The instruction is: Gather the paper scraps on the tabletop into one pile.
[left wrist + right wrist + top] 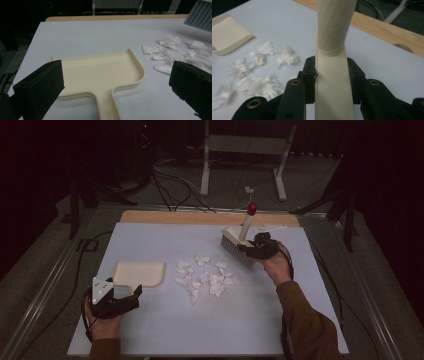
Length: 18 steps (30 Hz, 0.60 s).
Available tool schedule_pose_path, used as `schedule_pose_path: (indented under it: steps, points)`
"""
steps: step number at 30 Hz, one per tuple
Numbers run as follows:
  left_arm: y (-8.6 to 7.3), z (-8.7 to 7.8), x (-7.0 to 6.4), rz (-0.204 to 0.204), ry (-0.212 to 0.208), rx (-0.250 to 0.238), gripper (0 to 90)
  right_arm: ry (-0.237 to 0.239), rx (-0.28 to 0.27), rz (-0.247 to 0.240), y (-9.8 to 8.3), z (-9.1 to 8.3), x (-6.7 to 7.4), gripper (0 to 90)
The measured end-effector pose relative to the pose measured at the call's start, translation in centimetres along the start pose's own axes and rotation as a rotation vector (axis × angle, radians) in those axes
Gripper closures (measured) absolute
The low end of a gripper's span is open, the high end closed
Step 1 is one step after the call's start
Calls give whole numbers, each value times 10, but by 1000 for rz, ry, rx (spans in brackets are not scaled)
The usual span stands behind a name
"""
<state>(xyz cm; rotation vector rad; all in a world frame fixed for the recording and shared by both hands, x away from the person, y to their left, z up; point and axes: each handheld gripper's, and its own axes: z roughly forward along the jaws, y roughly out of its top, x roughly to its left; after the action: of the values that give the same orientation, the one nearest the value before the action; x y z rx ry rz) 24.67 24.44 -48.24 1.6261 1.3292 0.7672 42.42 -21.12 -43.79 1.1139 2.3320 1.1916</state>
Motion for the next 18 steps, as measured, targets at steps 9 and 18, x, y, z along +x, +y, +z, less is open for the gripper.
schedule_pose_path:
  steps: [9,18]
  points:
    - [-3,-1,5,-16,15,0,5,-120,18,-13,-3,3,-4,678]
    - [-4,0,4,-16,20,0,5,-227,36,-78,-10,11,2,678]
